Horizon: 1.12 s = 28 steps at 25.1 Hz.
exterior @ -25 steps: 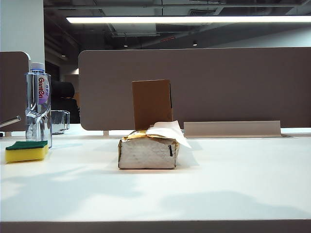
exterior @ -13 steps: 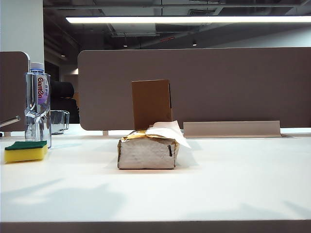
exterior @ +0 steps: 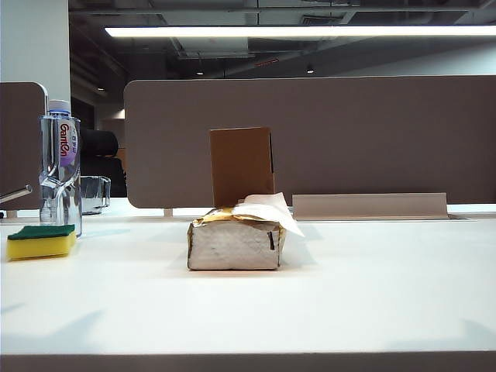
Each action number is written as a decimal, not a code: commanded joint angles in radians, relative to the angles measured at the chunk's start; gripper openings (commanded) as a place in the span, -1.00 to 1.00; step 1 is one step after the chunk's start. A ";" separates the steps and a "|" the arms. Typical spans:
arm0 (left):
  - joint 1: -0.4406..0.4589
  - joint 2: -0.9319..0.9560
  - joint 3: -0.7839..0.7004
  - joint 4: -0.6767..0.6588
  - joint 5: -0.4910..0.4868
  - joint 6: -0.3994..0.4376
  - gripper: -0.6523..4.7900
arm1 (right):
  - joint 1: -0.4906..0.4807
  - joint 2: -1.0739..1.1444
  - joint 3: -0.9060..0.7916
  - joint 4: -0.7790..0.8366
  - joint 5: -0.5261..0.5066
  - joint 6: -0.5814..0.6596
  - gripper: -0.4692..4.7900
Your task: Move the sponge from right to left to wipe the table, avoiding obstacles on the table, and finally reaching the bottle of mineral water.
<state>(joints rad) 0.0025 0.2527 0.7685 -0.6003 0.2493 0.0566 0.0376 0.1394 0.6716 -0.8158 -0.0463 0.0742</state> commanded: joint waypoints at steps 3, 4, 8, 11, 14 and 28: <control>0.000 -0.087 -0.177 0.141 -0.003 -0.032 0.22 | 0.000 -0.002 -0.068 0.091 0.030 0.005 -0.28; 0.000 -0.103 -0.209 0.164 -0.003 -0.047 0.22 | 0.000 -0.003 -0.082 0.110 0.030 0.005 -0.28; 0.000 -0.138 -0.288 0.214 -0.028 -0.066 0.22 | 0.001 -0.008 -0.127 0.186 0.029 0.031 -0.43; 0.000 -0.148 -0.328 0.255 -0.029 -0.065 0.22 | 0.001 -0.017 -0.171 0.243 0.029 0.078 -0.43; 0.000 -0.153 -0.394 0.328 -0.028 -0.066 0.07 | 0.002 -0.032 -0.224 0.301 0.048 0.113 -0.52; 0.000 -0.153 -0.613 0.568 -0.100 -0.092 -0.26 | 0.002 -0.033 -0.438 0.455 0.097 0.137 -0.64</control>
<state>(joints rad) 0.0025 0.1001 0.1661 -0.0917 0.1547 -0.0288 0.0387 0.1074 0.2436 -0.4038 0.0425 0.2127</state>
